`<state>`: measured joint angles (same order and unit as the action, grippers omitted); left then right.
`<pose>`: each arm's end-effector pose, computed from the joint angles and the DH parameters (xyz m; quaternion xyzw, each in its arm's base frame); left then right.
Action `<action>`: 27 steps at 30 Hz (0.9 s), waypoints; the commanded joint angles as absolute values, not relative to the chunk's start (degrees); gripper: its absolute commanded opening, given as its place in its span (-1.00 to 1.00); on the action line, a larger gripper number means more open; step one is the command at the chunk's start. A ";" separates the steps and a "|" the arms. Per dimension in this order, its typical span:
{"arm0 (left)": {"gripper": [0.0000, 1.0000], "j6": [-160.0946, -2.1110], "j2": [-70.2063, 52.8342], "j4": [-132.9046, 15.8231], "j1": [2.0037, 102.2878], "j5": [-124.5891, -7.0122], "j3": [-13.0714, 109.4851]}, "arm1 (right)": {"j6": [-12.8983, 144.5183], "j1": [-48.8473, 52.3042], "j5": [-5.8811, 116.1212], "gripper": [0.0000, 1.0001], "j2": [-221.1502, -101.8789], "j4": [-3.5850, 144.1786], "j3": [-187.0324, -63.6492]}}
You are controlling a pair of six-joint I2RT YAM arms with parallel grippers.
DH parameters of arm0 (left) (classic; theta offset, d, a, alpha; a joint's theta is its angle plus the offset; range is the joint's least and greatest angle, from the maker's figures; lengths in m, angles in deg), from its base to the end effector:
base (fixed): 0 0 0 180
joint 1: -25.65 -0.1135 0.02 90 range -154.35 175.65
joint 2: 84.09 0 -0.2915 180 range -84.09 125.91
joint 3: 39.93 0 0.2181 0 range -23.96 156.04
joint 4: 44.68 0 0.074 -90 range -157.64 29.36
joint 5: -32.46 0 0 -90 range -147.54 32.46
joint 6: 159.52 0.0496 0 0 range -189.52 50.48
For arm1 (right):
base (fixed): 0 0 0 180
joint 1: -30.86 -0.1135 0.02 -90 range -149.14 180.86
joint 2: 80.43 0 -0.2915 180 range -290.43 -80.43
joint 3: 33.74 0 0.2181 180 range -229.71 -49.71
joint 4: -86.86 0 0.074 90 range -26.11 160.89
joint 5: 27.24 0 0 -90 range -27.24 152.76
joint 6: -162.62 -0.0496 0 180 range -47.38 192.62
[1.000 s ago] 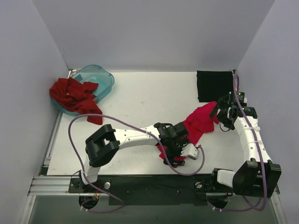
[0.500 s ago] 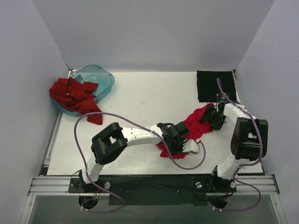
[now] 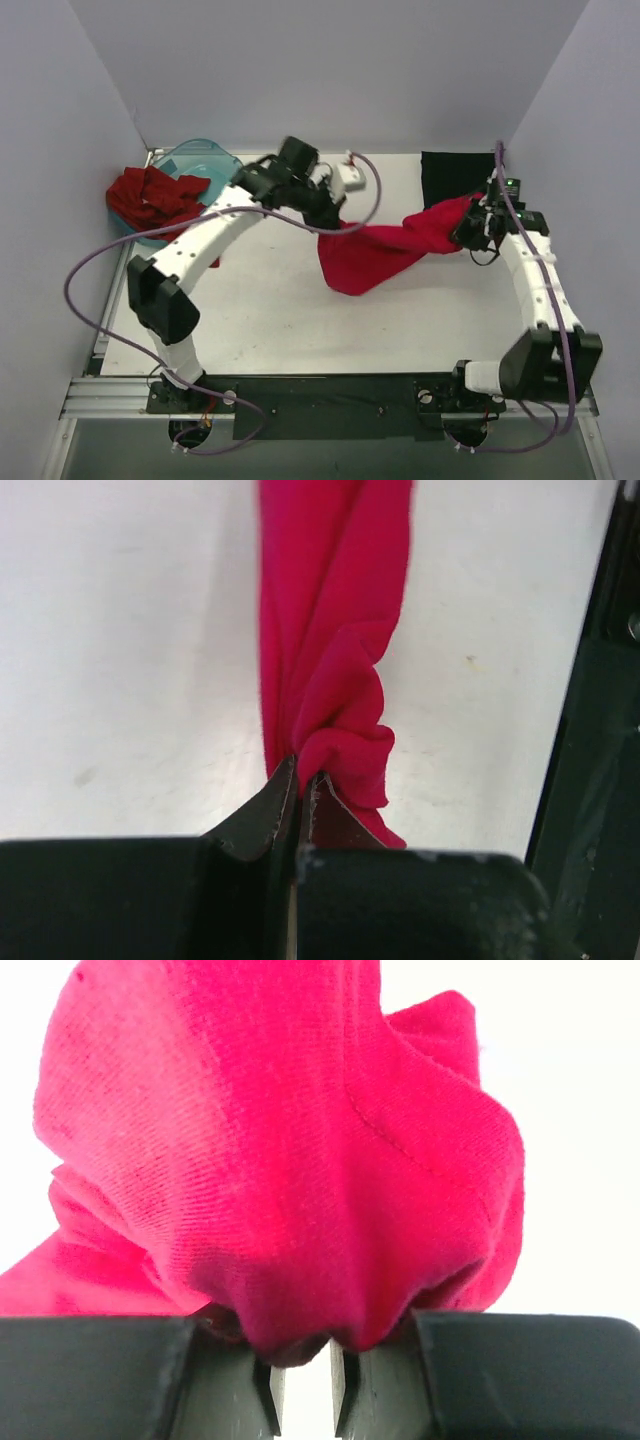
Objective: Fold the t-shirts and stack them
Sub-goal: Flatten out the tshirt
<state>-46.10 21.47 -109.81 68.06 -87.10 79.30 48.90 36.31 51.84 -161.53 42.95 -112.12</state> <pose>0.2664 -0.2764 0.3542 0.5667 0.7205 -0.2902 0.2750 0.2767 -0.0170 0.3019 0.1989 0.9041 0.1457 0.3491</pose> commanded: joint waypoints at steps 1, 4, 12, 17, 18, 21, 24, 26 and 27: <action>-1.00 -48.43 9.36 -118.64 57.75 -92.78 85.98 | 50.12 36.30 46.97 -1.00 -145.40 31.02 -119.40; -1.00 -48.69 4.43 -120.76 53.52 -94.27 84.94 | 51.88 36.04 38.52 -1.00 -139.08 26.61 -122.64; -1.00 -49.92 -9.20 -128.58 47.18 -99.37 81.86 | 49.61 33.14 20.78 -1.00 -125.44 14.83 -126.88; -1.00 -52.30 -12.81 -129.29 45.95 -99.90 75.54 | 45.82 31.38 10.47 -1.00 -122.36 12.71 -117.58; -1.00 -52.73 -12.90 -127.46 45.17 -99.03 72.92 | 45.64 31.38 10.29 -1.00 -122.71 13.14 -115.30; -1.00 -53.26 -10.89 -122.27 43.23 -97.36 66.41 | 44.68 31.38 16.42 -1.00 -128.74 15.86 -111.94; -1.00 -53.62 -3.88 -114.38 42.08 -95.07 62.79 | 43.45 31.47 24.49 -0.81 -136.75 25.41 -108.34; -1.00 -52.74 1.13 -109.20 42.08 -94.10 61.29 | 43.01 31.29 27.86 -0.51 -145.35 32.00 -108.50; -1.00 -52.39 2.81 -107.42 42.17 -93.32 61.03 | 42.31 31.29 31.35 -0.43 -150.52 34.22 -109.11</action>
<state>-52.68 -4.89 -120.17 42.81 -96.59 63.26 44.99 31.50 21.27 -137.78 20.61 -109.41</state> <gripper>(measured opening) 0.035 0.202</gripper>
